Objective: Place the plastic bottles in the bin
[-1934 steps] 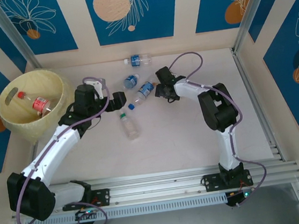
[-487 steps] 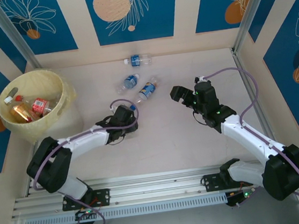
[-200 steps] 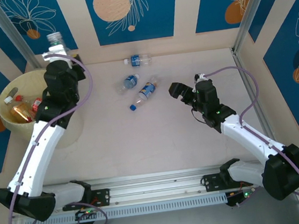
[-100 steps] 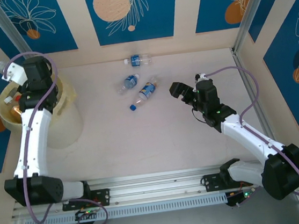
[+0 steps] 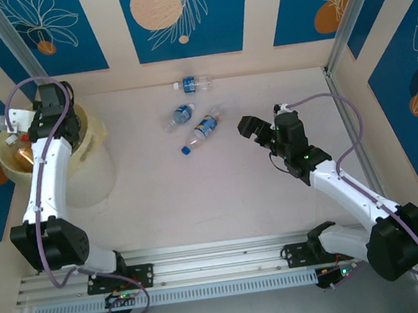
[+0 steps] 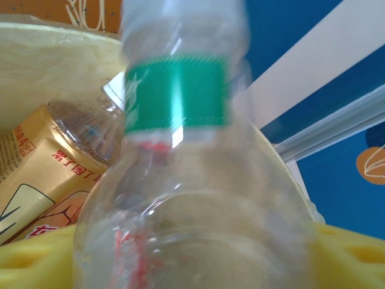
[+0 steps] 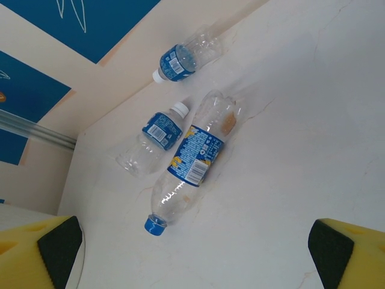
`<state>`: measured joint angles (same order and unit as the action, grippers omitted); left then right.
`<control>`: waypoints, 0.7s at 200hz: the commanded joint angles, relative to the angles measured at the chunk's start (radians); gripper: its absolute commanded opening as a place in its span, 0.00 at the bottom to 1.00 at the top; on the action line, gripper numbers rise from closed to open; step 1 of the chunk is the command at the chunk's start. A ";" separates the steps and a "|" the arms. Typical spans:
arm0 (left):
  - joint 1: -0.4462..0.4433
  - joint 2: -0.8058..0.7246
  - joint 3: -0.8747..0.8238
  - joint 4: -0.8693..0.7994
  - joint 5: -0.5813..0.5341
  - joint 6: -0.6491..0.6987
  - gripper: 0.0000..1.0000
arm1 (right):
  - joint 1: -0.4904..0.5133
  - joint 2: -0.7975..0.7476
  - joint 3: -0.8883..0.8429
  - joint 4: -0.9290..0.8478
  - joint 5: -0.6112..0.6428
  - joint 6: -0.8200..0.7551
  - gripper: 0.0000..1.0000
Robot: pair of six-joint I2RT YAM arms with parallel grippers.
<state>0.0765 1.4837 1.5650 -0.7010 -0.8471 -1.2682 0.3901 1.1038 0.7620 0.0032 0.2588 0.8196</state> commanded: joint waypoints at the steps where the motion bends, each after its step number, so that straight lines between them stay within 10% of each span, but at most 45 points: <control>1: 0.014 0.009 0.038 -0.042 -0.009 -0.059 1.00 | -0.005 -0.032 0.016 -0.014 0.024 0.003 0.99; 67: 0.014 -0.057 -0.029 0.110 0.129 0.051 1.00 | -0.004 -0.009 0.020 -0.003 -0.003 0.028 0.99; 140: -0.116 -0.142 -0.107 0.403 0.625 0.404 1.00 | -0.006 0.147 0.102 -0.063 -0.073 0.049 1.00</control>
<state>0.0483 1.3766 1.4574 -0.4179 -0.4145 -1.0481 0.3901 1.1851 0.8036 -0.0246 0.2401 0.8387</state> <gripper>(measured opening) 0.998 0.993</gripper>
